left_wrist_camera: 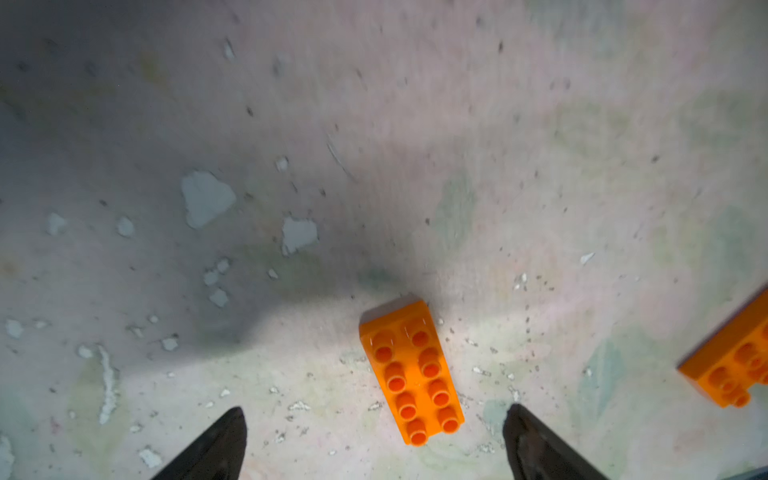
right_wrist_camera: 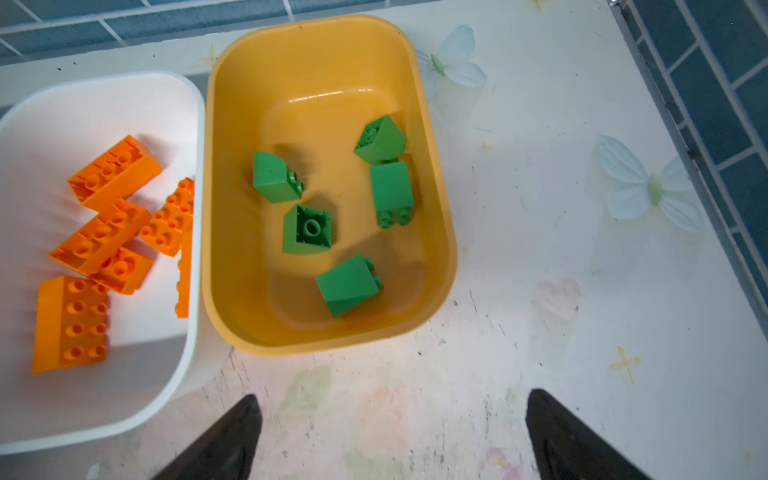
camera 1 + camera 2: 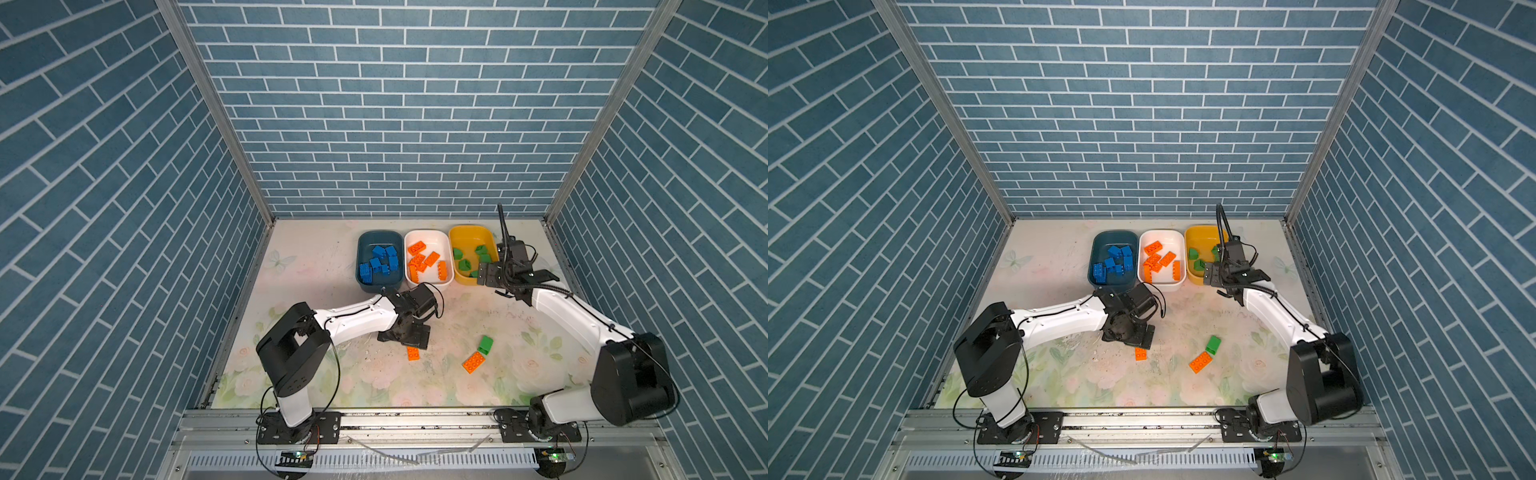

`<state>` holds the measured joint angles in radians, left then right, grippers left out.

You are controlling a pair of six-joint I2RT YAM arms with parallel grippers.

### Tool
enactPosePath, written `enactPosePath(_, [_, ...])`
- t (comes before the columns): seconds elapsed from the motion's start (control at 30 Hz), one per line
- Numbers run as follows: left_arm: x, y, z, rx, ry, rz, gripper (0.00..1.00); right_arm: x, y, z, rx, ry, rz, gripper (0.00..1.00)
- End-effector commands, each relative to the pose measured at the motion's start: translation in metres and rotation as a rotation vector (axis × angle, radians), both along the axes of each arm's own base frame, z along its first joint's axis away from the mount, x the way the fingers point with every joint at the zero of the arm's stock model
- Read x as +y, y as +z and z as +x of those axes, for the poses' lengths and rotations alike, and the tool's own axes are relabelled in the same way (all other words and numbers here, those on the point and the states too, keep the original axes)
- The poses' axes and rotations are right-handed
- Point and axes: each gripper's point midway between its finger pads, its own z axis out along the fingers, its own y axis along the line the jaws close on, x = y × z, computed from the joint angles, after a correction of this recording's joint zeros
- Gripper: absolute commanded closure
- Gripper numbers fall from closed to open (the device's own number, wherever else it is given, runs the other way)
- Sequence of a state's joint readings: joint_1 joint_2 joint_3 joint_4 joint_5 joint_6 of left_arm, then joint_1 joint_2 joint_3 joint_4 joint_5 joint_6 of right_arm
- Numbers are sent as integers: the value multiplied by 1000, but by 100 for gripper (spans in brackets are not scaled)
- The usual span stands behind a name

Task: Sort the legos into containers by color
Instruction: 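Lower the left gripper and grasp an orange brick while the right gripper rises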

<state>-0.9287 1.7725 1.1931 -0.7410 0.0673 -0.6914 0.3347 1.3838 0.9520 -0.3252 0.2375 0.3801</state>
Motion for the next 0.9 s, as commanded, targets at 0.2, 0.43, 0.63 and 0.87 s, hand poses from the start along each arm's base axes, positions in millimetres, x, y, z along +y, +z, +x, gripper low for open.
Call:
enactPosePath(0.2, [-13,-12,-9,53,-57,105,4,-22,-7,-28,-61,-89,5,1])
enactPosePath(0.43, [-14,-34,-11,88,-82,151,13,-15,2,-22,-88,-61,24,1])
enactPosePath(0.63, [-13,-45,-13,116,-87,181,31,-12,-6,-24,-37,-41,19,1])
enactPosePath(0.87, [-16,-47,-11,109,-98,177,48,-19,-4,-29,-52,-73,9,1])
